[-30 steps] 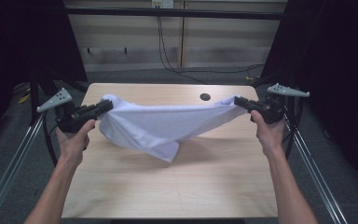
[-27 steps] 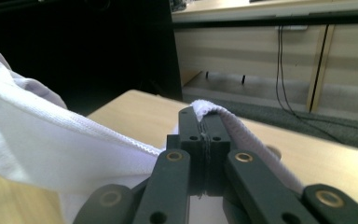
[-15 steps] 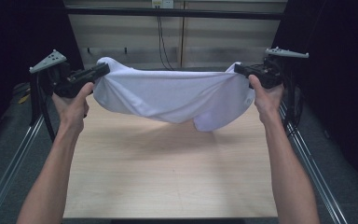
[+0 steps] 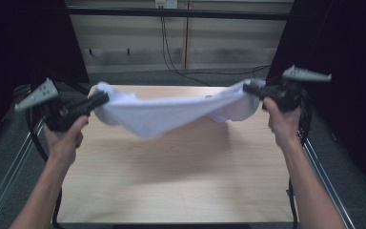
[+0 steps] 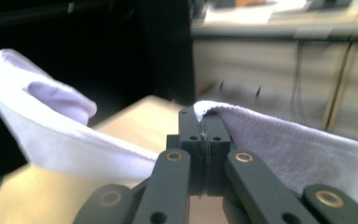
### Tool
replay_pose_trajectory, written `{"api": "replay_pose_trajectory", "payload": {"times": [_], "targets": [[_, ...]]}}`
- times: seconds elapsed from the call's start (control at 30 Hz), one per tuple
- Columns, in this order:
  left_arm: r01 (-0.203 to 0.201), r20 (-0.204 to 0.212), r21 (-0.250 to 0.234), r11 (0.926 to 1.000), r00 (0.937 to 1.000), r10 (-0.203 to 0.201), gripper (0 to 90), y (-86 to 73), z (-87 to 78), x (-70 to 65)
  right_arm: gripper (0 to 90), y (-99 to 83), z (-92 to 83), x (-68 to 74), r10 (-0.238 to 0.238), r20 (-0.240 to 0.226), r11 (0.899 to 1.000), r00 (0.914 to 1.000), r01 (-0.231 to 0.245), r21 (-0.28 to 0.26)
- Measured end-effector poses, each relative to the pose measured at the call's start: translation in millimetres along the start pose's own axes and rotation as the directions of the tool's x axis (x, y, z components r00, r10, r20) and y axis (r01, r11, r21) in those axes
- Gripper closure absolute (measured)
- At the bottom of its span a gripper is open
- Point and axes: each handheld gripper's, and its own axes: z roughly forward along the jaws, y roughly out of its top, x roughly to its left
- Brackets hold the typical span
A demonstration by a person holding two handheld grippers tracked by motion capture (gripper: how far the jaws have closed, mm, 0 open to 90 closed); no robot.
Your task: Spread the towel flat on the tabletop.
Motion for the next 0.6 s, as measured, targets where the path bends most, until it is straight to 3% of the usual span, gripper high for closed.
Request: {"api": "replay_pose_trajectory", "payload": {"times": [0.07,0.1,0.17,0.2,0.3,0.33,0.4,0.47,0.5,0.53,0.6], "targets": [[0.043,0.019,0.031,0.9986,0.9989,-0.043,85.4,-25.8,-6.0,-3.1,89.4,-37.8,-2.2,5.7,0.037,-0.036,0.998,0.9986,-0.036,0.045],[0.063,0.018,0.082,0.9946,0.9977,-0.065,85.3,-42.1,-7.3,-5.9,89.4,-50.9,-2.9,8.1,0.043,-0.034,0.997,0.9985,-0.04,0.071],[0.075,0.027,0.128,0.989,0.9965,-0.079,85.2,-64.5,-9.3,-11.1,89.4,-82.5,-6.1,15.2,0.057,-0.04,0.991,0.9976,-0.051,0.122],[0.105,0.045,0.152,0.9828,0.9925,-0.113,85.0,-81.6,-11.1,-14.8,89.4,-96.6,-8.6,17.7,0.065,-0.032,0.987,0.9973,-0.06,0.148],[0.126,0.066,0.22,0.9674,0.9875,-0.144,84.5,-116.0,-12.7,-22.2,89.3,-140.1,-20.9,22.7,0.114,-0.037,0.972,0.9927,-0.104,0.213],[0.143,0.078,0.239,0.9605,0.9831,-0.165,84.4,-126.6,-12.0,-22.9,89.3,-150.1,-22.7,22.4,0.123,-0.04,0.965,0.9916,-0.11,0.237],[0.157,0.083,0.29,0.9441,0.9786,-0.188,84.4,-141.6,-6.3,-24.4,89.3,-173.8,-26.1,20.4,0.135,-0.019,0.947,0.9907,-0.124,0.296],[0.14,0.084,0.333,0.9323,0.9805,-0.178,84.5,-151.4,1.6,-27.0,89.4,-192.4,-26.7,15.1,0.182,0.001,0.925,0.9834,-0.171,0.339],[0.128,0.094,0.369,0.9208,0.9803,-0.174,84.5,-156.8,7.5,-29.1,89.4,-199.7,-24.9,12.6,0.179,0.011,0.911,0.9838,-0.17,0.376],[0.121,0.097,0.385,0.9151,0.9806,-0.17,84.6,-159.8,11.2,-31.1,89.4,-206.1,-22.2,10.1,0.148,0.031,0.898,0.9885,-0.148,0.415],[0.102,0.118,0.431,0.8967,0.9787,-0.168,84.6,-165.3,19.8,-33.8,89.5,-211.5,-19.4,2.6,0.153,0.052,0.886,0.9869,-0.16,0.435]]}}
